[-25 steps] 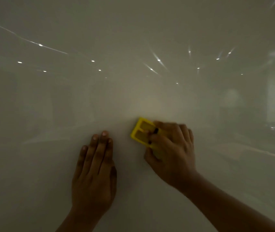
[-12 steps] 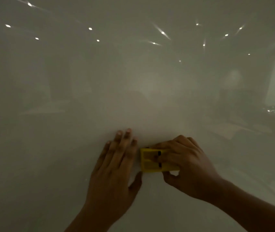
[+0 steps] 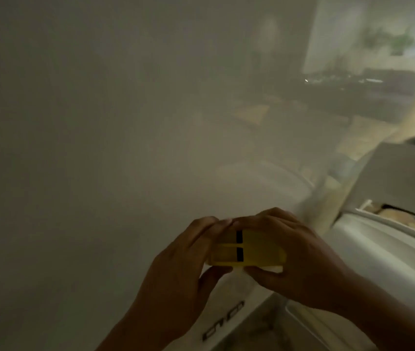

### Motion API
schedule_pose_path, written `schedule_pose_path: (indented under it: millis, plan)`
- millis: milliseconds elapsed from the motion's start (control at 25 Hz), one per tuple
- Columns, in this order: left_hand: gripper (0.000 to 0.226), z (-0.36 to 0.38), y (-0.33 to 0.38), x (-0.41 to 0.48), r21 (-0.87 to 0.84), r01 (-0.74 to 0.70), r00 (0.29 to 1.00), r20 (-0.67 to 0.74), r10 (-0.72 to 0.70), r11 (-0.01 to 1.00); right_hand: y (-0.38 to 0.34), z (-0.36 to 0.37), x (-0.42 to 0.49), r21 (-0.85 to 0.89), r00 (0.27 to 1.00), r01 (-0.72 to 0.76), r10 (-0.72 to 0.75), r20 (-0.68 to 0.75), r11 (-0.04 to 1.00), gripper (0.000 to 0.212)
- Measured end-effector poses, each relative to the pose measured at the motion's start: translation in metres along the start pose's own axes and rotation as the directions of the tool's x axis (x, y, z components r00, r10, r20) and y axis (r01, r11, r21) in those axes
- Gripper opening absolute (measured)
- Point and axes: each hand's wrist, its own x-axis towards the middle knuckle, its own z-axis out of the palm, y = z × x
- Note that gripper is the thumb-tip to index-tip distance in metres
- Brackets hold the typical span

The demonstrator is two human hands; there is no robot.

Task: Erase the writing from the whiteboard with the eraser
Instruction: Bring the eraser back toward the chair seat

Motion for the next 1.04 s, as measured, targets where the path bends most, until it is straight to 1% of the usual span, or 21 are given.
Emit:
schedule_pose_path:
  millis: [40, 80, 120, 160, 200, 240, 280, 320, 360, 400, 480, 560, 680, 760, 800, 920, 1040]
  plan:
    - [0.059, 0.019, 0.002, 0.007, -0.054, 0.006, 0.999, 0.033, -0.004, 0.999, 0.018, 0.002, -0.017, 0.026, 0.994, -0.101, 0.101, 0.03, 0.995, 0.073]
    - [0.06, 0.039, 0.003, 0.014, -0.106, 0.026, 0.998, 0.054, -0.02, 0.994, 0.038, 0.006, -0.037, 0.045, 0.974, -0.225, 0.223, 0.038, 0.973, 0.079]
    - [0.063, 0.066, 0.005, 0.025, -0.154, 0.044, 0.996, 0.088, -0.031, 0.987, 0.061, 0.011, -0.062, 0.084, 0.931, -0.364, 0.365, 0.011, 0.928, 0.084]
    - [0.065, 0.092, 0.007, 0.035, -0.189, 0.069, 0.991, 0.129, -0.045, 0.98, 0.081, 0.015, -0.085, 0.171, 0.856, -0.505, 0.516, -0.024, 0.846, 0.086]
    - [0.067, 0.114, 0.01, 0.044, -0.21, 0.088, 0.985, 0.167, -0.053, 0.974, 0.096, 0.019, -0.104, 0.317, 0.752, -0.619, 0.659, -0.027, 0.719, 0.084]
    - [0.069, 0.14, 0.013, 0.055, -0.227, 0.104, 0.975, 0.213, -0.055, 0.968, 0.111, 0.022, -0.12, 0.476, 0.645, -0.681, 0.764, 0.031, 0.556, 0.08]
    - [0.069, 0.165, 0.016, 0.065, -0.233, 0.114, 0.965, 0.257, -0.052, 0.966, 0.124, 0.024, -0.133, 0.588, 0.566, -0.7, 0.817, 0.11, 0.405, 0.076]
    - [0.07, 0.195, 0.024, 0.078, -0.235, 0.132, 0.951, 0.305, -0.056, 0.963, 0.142, 0.025, -0.147, 0.643, 0.501, -0.706, 0.851, 0.159, 0.295, 0.075]
    - [0.069, 0.225, 0.033, 0.09, -0.232, 0.167, 0.933, 0.35, -0.078, 0.958, 0.162, 0.025, -0.16, 0.667, 0.431, -0.715, 0.883, 0.185, 0.209, 0.074]
    - [0.068, 0.25, 0.042, 0.101, -0.228, 0.206, 0.92, 0.377, -0.109, 0.952, 0.178, 0.025, -0.17, 0.687, 0.375, -0.711, 0.907, 0.191, 0.149, 0.073]
    - [0.068, 0.298, 0.061, 0.122, -0.242, 0.281, 0.893, 0.421, -0.16, 0.929, 0.212, 0.02, -0.186, 0.727, 0.268, -0.684, 0.947, 0.176, 0.059, 0.072]
    - [0.069, 0.345, 0.084, 0.145, -0.248, 0.34, 0.852, 0.49, -0.185, 0.907, 0.251, 0.012, -0.204, 0.736, 0.165, -0.677, 0.975, 0.151, 0.0, 0.07]
    - [0.063, 0.401, 0.109, 0.177, -0.233, 0.35, 0.827, 0.532, -0.182, 0.907, 0.306, 0.002, -0.226, 0.707, 0.077, -0.707, 0.99, 0.121, -0.031, 0.066]
    - [0.062, 0.433, 0.121, 0.198, -0.209, 0.367, 0.81, 0.552, -0.2, 0.907, 0.342, 0.0, -0.238, 0.671, 0.038, -0.741, 0.994, 0.102, -0.04, 0.063]
    - [0.063, 0.447, 0.124, 0.207, -0.193, 0.37, 0.8, 0.564, -0.207, 0.909, 0.358, 0.002, -0.242, 0.667, 0.015, -0.742, 0.993, 0.121, -0.07, 0.061]
    - [0.068, 0.49, 0.126, 0.226, -0.148, 0.405, 0.769, 0.589, -0.249, 0.902, 0.396, 0.015, -0.25, 0.676, -0.087, -0.698, 0.965, 0.248, -0.236, 0.06]
    - [0.075, 0.525, 0.124, 0.23, -0.141, 0.487, 0.727, 0.612, -0.311, 0.862, 0.423, 0.034, -0.261, 0.678, -0.147, -0.662, 0.942, 0.3, -0.319, 0.063]
